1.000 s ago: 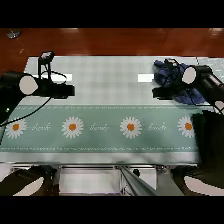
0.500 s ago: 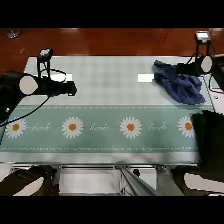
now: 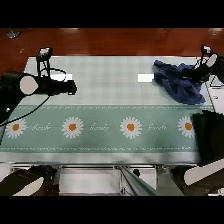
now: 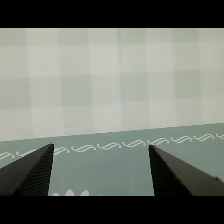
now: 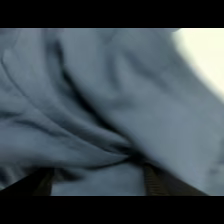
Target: Fold the shirts.
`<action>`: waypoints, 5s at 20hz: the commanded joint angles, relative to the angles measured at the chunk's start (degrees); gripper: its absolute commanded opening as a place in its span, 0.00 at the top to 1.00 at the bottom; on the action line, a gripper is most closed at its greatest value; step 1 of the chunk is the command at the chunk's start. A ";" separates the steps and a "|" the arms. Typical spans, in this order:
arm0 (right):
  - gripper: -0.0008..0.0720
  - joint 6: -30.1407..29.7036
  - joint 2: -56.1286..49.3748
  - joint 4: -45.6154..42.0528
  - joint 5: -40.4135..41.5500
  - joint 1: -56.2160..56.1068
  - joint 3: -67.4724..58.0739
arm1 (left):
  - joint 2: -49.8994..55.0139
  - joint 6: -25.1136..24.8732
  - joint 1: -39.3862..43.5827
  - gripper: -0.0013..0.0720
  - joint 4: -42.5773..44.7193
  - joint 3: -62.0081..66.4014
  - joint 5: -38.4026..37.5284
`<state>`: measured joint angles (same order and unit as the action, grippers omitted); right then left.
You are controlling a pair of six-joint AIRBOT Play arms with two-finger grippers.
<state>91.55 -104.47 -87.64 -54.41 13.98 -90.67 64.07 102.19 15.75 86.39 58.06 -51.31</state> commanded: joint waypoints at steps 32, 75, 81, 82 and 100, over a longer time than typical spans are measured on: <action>0.95 -12.46 48.28 9.35 -30.62 -32.46 -3.74 | -24.92 5.07 13.25 0.02 1.05 -7.80 -7.13; 0.14 -8.02 53.29 18.25 -21.07 12.28 62.71 | 10.60 -35.69 0.79 0.94 -60.28 -11.30 2.05; 0.14 -13.27 46.03 27.28 -19.58 12.26 62.71 | 10.60 -36.20 0.52 0.94 -60.24 -11.37 1.25; 0.14 -13.97 45.33 28.57 -19.65 11.63 62.71 | 10.60 -36.20 0.52 0.94 -60.24 -11.37 1.33; 0.95 -12.24 42.21 32.72 -22.93 -9.18 6.71 | -5.20 -38.53 -9.01 0.94 -60.26 15.87 -1.68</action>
<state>76.82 -62.94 -55.18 -77.14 5.41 -63.86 64.40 64.82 10.00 26.20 63.31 -52.71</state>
